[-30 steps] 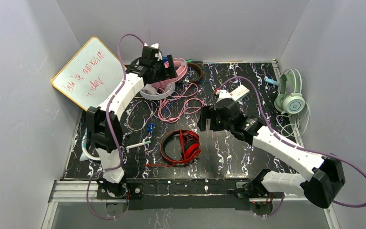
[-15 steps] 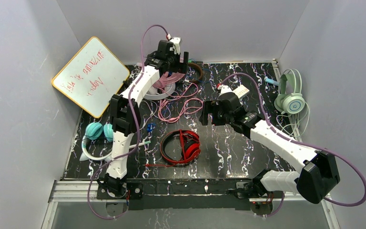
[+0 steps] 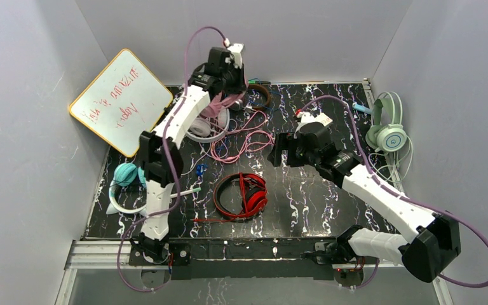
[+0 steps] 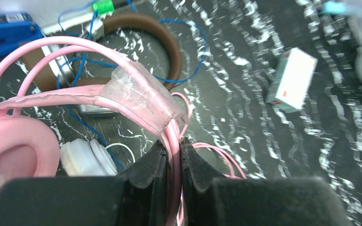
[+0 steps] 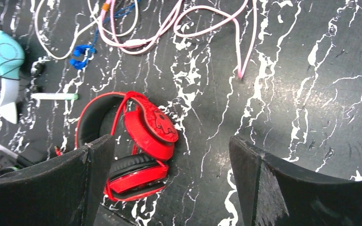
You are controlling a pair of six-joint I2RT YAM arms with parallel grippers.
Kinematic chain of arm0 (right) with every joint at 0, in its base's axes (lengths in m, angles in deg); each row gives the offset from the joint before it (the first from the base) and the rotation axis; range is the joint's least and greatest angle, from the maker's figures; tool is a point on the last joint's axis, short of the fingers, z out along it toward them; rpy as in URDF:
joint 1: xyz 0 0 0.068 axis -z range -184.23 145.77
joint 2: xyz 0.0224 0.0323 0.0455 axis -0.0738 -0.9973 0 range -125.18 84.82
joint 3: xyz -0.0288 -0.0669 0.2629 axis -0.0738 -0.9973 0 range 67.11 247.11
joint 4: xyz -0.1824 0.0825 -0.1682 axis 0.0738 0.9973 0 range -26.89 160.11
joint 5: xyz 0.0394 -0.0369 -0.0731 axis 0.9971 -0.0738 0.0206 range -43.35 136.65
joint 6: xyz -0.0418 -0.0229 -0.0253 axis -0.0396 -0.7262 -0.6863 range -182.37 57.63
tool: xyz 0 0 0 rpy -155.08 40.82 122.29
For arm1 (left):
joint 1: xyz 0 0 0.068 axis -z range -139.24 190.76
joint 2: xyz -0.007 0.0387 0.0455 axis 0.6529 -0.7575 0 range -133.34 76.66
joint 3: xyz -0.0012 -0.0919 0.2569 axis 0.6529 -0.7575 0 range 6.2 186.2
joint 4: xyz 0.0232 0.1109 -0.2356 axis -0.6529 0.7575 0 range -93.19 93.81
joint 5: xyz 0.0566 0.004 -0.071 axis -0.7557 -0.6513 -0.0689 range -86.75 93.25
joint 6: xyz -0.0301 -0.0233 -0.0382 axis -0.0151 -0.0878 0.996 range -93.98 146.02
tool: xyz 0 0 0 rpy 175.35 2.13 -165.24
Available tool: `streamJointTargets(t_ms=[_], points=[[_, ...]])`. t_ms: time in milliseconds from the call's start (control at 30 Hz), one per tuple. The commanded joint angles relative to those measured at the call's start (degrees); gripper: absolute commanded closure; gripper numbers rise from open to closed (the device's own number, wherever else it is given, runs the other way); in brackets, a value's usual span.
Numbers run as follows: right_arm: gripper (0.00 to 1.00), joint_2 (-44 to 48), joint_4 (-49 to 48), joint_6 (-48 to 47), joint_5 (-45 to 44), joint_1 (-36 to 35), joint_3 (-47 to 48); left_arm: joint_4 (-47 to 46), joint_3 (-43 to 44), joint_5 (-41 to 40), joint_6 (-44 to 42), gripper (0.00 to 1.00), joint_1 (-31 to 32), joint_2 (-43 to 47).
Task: Wrap the headphones
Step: Place the headphones at the center of the board.
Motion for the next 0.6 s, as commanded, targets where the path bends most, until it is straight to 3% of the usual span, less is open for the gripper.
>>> streamJointTargets(t_ms=[0,200,400,567], points=[[0.02,3.2,0.3,1.5,2.5,0.1,1.3,-2.7,0.0,1.3,1.3,1.0,0.0,22.1],[0.02,5.4,0.5,3.8,4.0,0.2,0.3,-10.0,-10.7,9.0,15.2,1.0,0.0,37.2],[0.02,11.2,-8.2,4.5,11.8,0.2,-3.4,-34.2,-34.0,16.6,39.6,1.0,0.8,49.4],[0.02,13.1,-10.5,4.1,14.5,0.2,-4.2,-36.1,-43.5,14.8,41.2,1.0,4.6,54.7]])
